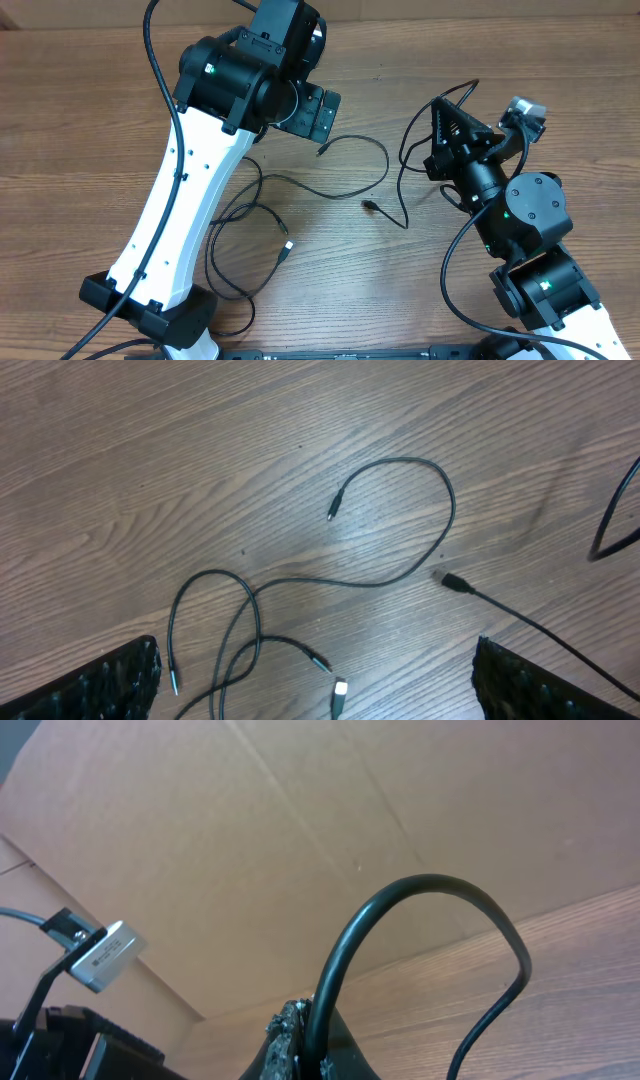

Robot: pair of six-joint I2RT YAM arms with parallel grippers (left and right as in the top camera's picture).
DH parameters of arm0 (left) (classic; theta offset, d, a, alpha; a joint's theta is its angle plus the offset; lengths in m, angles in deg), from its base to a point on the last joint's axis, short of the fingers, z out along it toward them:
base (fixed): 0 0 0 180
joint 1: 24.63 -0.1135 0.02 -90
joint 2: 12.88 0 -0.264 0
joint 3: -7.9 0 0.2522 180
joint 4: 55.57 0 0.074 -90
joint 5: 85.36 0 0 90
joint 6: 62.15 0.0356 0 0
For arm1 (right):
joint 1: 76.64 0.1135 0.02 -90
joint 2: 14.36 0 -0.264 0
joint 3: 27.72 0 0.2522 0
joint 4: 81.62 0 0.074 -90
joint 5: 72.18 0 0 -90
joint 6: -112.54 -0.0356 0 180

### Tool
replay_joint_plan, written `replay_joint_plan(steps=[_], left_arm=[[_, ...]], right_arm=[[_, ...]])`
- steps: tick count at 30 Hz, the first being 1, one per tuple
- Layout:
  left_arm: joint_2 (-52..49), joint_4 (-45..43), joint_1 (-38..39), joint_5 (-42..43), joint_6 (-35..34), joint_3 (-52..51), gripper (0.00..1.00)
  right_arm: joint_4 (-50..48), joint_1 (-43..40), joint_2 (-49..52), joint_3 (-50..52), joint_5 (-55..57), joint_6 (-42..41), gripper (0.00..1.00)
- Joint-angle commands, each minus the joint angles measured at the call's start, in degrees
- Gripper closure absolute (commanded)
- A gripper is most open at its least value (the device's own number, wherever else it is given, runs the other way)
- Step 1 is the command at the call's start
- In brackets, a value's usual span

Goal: Untangle cables

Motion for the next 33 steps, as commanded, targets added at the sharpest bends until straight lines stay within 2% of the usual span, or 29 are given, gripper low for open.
replay_joint_plan(steps=[1,16,19,23,33], left_arm=[[-0.5,-0.1,0.0,0.5,-0.7,0.4,0.00],[-0.5,-1.5,0.0,0.6,-1.4,0.4,0.01],[-0.5,-1.9,0.1,2.9,-4.3,0.4,0.01],[-0.5,-1.8,0.1,3.7,-4.2,0.4,0.00],[-0.5,-2.9,0.0,3.5,-4.2,0.4,0.00]], right_arm=[[-0.5,-0.2,-0.7,-1.9,2.4,1.0,0.96],[-0.9,-0.2,2.9,-1.9,0.2,1.4,0.96],[-0.9,-0.3,3.5,-1.9,1.9,1.6,0.96],[-1.3,-0.3,4.6,-1.9,6.6,1.6,0.96],[-14.2,-2.3,10.6,-1.9,8.3,5.4,0.96]])
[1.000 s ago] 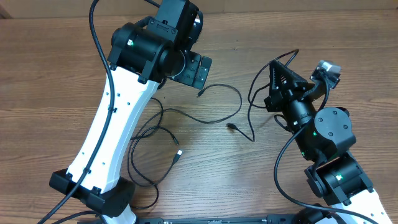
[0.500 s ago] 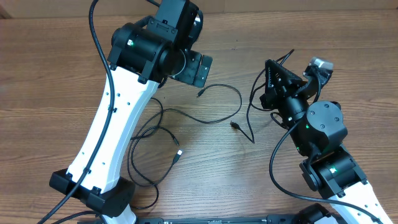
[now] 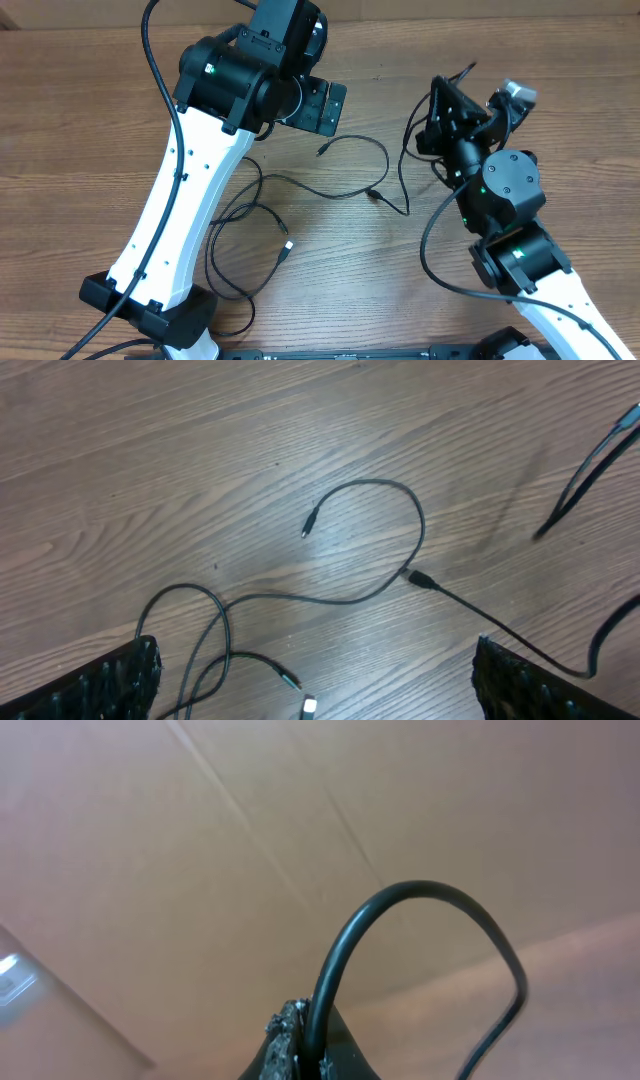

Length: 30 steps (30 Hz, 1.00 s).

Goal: Untangle cables

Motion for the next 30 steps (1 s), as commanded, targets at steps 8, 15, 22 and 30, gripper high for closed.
replay_joint_plan(steps=[8,15,22,30], left_arm=[[-0.5,-0.2,0.0,0.7,-0.8,0.4,0.00],[-0.5,-0.2,0.0,0.7,-0.8,0.4,0.00],[-0.5,-0.2,0.0,0.7,-0.8,0.4,0.00],[-0.5,-0.2,0.0,0.7,-0.8,0.4,0.01]], right_arm=[[-12.5,-11.5,6.5,-1.9,-3.5,-7.0,0.96],[-21.5,-15.4,8.8,-1.9,-12.9,-18.5,0.96],[-32.3,-15.4,15.3,-1.9,-13.2,-23.0,0.96],[-48.0,-15.3,30.4,-1.9,-14.3,-31.5,0.96]])
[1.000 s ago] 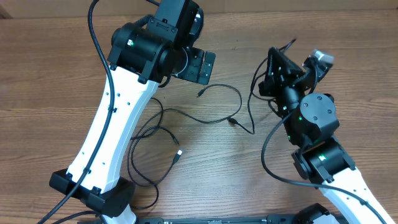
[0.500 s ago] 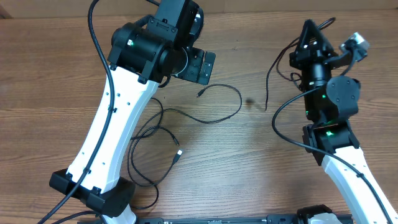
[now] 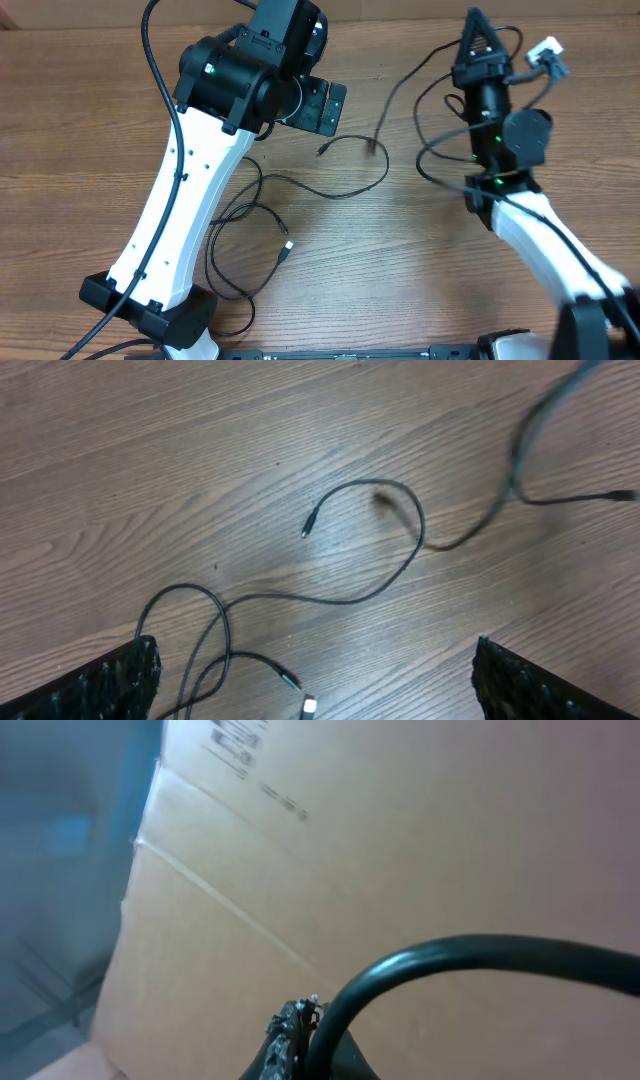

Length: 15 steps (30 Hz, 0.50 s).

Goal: Untangle cables

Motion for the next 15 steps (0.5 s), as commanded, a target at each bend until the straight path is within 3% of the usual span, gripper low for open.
replay_joint_plan(steps=[1,9,15], left_arm=[[-0.5,-0.2,0.0,0.6,-0.8,0.4,0.01],[-0.5,-0.2,0.0,0.6,-0.8,0.4,0.01],[-0.5,-0.2,0.0,0.6,-0.8,0.4,0.00]], right_arm=[[-4.4,0.0,4.7,-1.3,-1.9,-6.3,0.96],[-3.7,0.6,9.5,-5.5,-2.6,-6.7,0.96],[3.0,-0.4,10.8,-10.1,3.8,-0.6,0.96]])
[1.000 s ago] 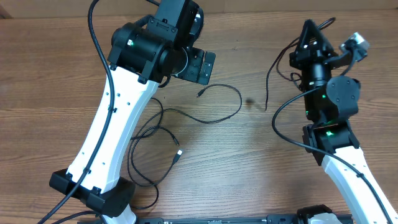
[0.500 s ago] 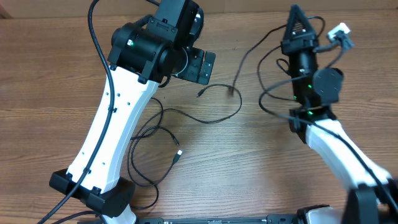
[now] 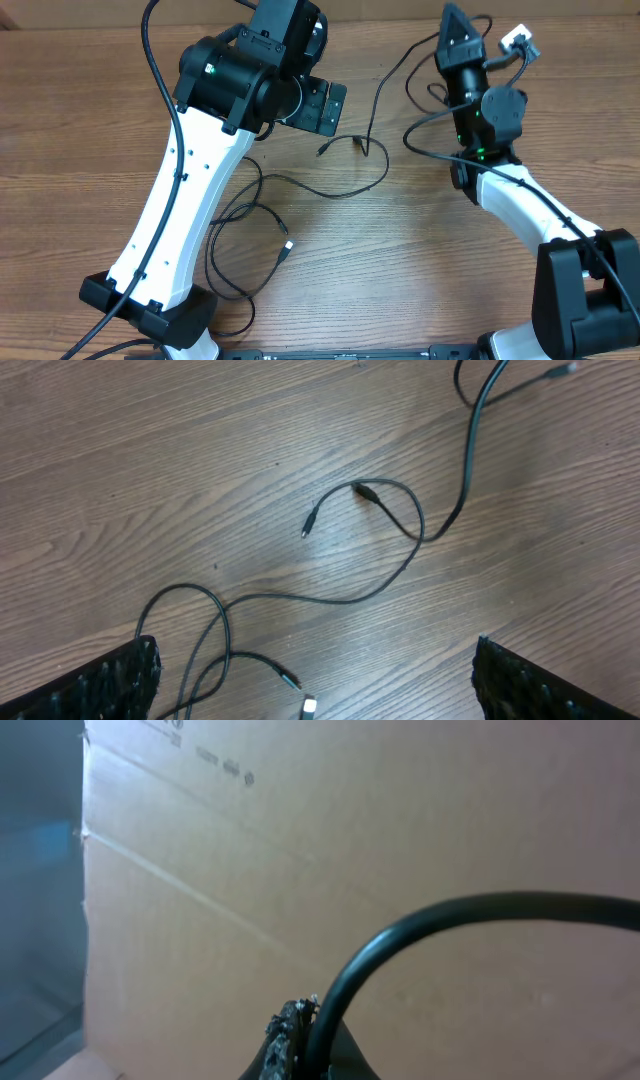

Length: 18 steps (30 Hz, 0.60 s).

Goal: Untangle cables

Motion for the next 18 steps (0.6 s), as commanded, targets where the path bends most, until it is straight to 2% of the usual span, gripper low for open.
replay_joint_plan(steps=[1,5,10,18], left_arm=[[-0.5,-0.2,0.0,0.6,-0.8,0.4,0.00],[-0.5,-0.2,0.0,0.7,-0.8,0.4,0.01],[-0.5,-0.2,0.0,0.6,-0.8,0.4,0.01],[-0.5,-0.2,0.0,0.6,-0.8,0.4,0.00]], right_arm=[[3.3,-0.9,1.0,-2.8,6.1,3.6,0.96],[7.3,-3.9,1.2,-3.1,10.9,5.6,0.96],[7.6,-9.6,3.1,-3.1,11.0,10.6,0.96],[10.8,-20.9,9.6,-3.2,10.9,10.6,0.96]])
